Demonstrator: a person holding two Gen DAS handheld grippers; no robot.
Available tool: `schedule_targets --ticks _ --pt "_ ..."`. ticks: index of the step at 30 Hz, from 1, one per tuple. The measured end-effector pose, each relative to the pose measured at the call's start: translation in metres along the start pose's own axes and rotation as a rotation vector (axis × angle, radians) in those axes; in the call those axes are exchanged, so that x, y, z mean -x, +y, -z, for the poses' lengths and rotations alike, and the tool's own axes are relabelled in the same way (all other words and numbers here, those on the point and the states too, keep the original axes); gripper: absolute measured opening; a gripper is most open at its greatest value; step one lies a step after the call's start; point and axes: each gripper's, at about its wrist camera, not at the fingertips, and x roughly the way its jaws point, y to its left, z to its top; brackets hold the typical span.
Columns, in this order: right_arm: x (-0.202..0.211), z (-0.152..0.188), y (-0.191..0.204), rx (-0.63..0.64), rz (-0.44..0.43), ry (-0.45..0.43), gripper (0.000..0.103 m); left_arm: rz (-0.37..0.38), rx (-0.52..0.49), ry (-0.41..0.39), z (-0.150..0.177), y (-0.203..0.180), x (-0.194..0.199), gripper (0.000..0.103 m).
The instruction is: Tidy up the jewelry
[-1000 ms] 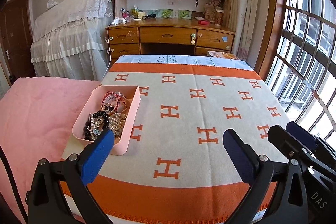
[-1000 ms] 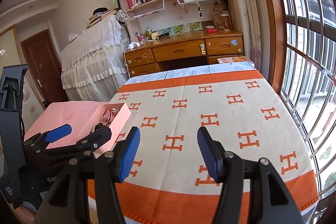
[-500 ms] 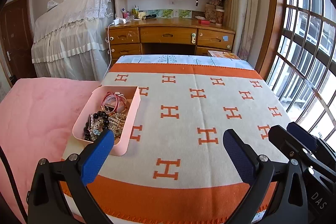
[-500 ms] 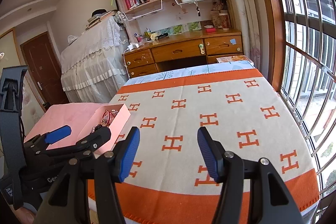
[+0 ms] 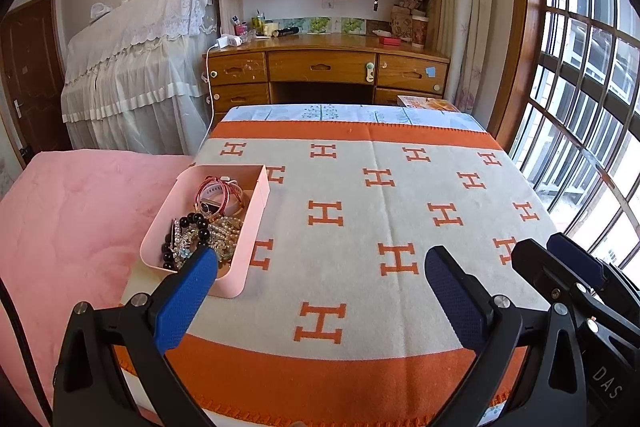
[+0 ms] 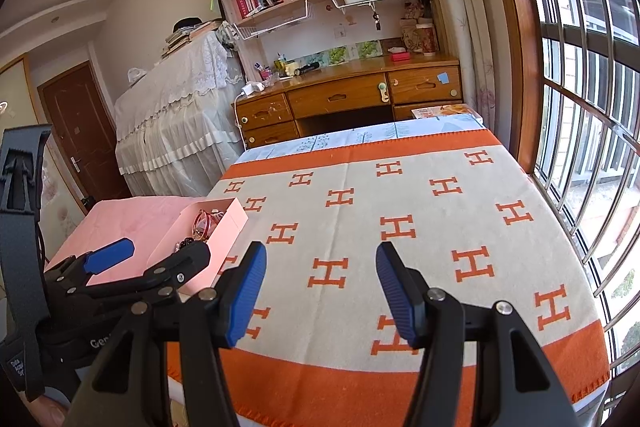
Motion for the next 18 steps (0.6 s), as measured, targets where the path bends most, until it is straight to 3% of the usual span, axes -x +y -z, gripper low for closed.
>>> schedule_targets --ticks 18 --pt "0.0 -0.0009 -0.0011 -0.002 -0.001 0.001 0.058 0.002 -0.002 0.008 0.0025 0.004 0.0002 0.102"
